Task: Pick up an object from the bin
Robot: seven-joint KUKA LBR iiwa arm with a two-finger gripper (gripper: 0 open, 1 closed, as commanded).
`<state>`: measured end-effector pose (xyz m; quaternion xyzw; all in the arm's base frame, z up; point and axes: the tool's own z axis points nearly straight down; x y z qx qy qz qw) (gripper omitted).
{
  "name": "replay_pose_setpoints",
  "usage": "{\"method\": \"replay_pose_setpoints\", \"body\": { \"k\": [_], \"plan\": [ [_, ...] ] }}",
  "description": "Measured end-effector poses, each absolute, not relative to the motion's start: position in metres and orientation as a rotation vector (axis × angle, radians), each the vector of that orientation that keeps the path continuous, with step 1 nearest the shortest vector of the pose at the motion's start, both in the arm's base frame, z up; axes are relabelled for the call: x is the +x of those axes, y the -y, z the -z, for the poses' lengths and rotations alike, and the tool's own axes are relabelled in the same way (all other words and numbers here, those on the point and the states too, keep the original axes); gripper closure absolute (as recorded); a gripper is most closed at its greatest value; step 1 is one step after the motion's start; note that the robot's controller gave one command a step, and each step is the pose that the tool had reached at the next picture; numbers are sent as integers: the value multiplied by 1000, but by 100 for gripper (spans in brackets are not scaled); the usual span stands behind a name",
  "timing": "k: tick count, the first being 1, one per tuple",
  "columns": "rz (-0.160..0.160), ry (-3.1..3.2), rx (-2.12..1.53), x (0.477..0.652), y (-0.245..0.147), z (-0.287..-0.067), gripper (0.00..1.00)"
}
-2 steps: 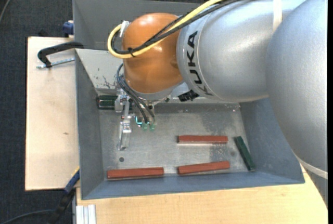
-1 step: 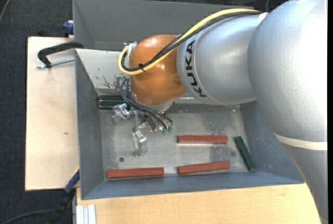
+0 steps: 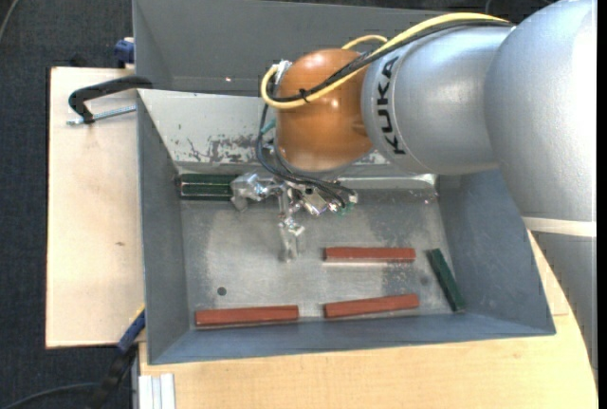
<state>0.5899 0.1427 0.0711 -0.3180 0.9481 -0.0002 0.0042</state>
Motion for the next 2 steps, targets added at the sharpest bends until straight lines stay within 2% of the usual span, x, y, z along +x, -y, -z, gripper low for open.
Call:
{"method": "replay_pose_setpoints", "body": {
  "k": [1,2],
  "plan": [
    [5,-3039,-746,600,-53,-138,0],
    [2,-3069,-688,571,54,-73,0]
  ]
}}
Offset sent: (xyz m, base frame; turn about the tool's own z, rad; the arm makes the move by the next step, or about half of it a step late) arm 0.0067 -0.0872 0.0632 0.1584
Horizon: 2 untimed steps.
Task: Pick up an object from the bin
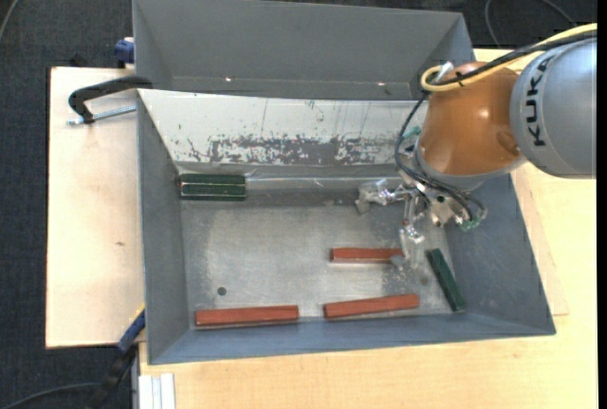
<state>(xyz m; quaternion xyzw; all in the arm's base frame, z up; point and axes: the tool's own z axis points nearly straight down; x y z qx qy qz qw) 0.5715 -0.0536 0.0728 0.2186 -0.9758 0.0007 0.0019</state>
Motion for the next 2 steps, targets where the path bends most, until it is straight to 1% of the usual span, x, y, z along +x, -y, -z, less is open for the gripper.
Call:
{"method": "replay_pose_setpoints", "body": {
  "k": [1,2],
  "plan": [
    [1,3065,698,574,48,-76,100],
    [2,3067,698,574,48,-76,0]
  ]
}}
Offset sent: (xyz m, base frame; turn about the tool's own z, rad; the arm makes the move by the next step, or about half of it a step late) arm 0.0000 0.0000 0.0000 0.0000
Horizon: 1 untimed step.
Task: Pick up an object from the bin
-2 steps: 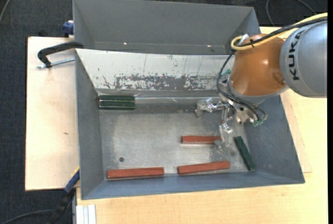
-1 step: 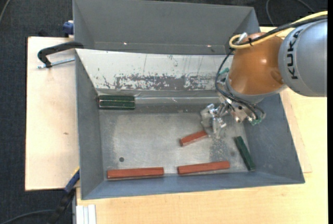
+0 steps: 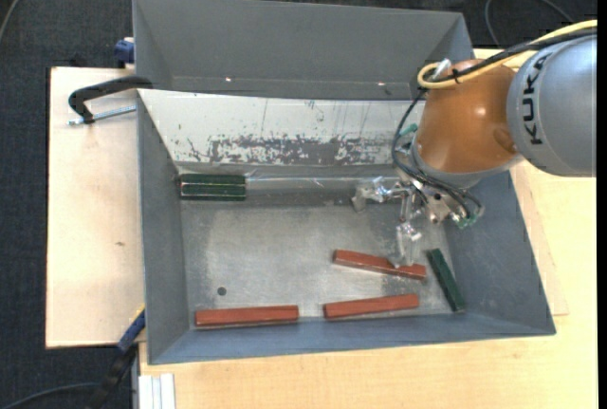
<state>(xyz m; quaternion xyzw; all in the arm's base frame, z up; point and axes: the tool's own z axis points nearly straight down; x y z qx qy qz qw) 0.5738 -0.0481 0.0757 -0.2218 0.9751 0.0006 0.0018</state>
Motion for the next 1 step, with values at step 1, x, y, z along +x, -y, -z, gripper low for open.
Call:
{"method": "replay_pose_setpoints", "body": {
  "k": [1],
  "plan": [
    [-5,-2994,-952,497,-2,-71,0]
  ]
}}
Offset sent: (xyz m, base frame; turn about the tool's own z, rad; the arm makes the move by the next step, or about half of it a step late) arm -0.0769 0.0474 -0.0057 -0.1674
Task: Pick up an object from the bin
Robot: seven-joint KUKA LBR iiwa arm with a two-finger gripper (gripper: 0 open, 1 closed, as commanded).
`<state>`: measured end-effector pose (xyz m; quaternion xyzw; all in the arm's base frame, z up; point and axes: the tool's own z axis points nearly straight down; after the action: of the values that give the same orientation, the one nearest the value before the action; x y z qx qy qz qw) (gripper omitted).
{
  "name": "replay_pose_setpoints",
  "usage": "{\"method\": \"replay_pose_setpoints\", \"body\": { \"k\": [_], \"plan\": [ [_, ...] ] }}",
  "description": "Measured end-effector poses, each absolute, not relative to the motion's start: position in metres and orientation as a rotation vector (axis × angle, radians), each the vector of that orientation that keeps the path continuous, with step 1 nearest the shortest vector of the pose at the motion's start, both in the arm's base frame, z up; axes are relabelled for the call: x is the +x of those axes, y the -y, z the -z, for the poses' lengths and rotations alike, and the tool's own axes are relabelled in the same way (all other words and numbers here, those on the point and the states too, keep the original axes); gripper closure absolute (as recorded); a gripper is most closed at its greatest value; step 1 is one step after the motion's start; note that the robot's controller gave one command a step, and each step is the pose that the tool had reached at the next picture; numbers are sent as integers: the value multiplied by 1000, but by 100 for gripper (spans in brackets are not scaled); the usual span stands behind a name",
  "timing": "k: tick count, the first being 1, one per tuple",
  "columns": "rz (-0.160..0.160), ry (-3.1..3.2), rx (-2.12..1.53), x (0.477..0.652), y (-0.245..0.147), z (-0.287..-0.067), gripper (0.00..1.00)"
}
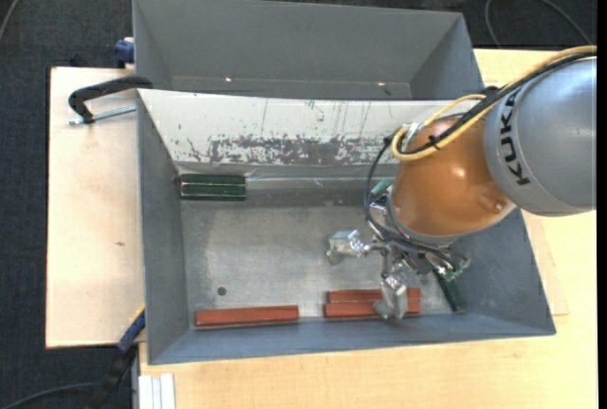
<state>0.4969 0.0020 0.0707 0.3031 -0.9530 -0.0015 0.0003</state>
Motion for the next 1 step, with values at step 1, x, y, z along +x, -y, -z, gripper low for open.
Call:
{"method": "replay_pose_setpoints", "body": {
  "k": [1],
  "plan": [
    [-12,3014,927,527,76,-126,0]
  ]
}}
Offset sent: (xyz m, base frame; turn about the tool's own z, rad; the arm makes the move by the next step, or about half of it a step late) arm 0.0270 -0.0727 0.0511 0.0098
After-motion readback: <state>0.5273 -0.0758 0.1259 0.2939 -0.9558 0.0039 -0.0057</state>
